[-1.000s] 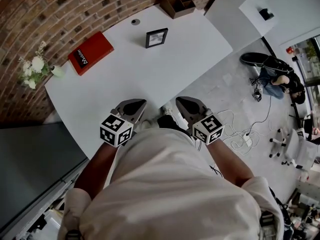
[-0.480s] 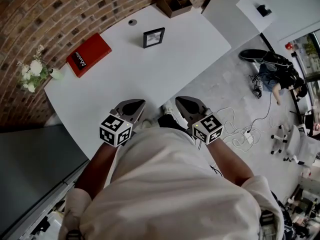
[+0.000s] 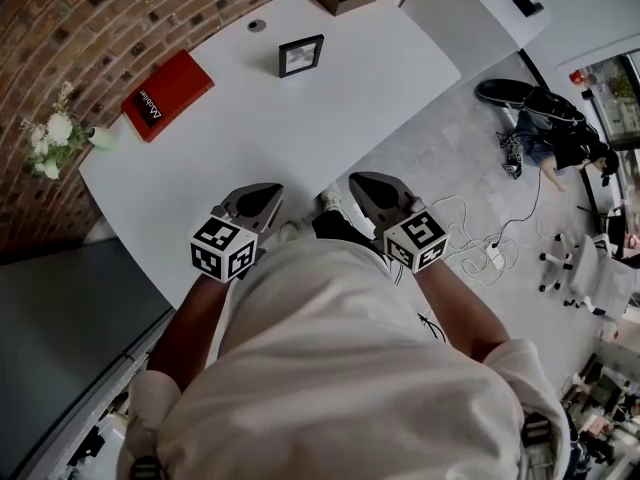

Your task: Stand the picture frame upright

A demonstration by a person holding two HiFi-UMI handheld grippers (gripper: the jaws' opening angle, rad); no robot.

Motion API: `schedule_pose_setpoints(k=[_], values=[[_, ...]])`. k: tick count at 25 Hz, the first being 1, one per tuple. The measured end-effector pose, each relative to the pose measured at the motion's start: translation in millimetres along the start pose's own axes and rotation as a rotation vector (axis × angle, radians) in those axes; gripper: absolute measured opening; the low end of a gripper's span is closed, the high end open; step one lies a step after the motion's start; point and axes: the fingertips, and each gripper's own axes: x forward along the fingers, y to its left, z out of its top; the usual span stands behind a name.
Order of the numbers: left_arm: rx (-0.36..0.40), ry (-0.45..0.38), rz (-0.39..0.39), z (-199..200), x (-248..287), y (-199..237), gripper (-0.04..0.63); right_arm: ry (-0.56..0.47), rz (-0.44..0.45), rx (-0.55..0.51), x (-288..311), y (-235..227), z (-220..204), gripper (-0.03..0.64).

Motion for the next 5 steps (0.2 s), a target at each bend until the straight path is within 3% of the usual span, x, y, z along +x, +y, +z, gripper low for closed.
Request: schedule_pose_setpoints(k=[5], values=[[-0.001,-0.005,0.007,1.2,6.9,2.3,-0.003,-0.001,0.007,-0.009,2.9,-5.9,-0.1,0.005]])
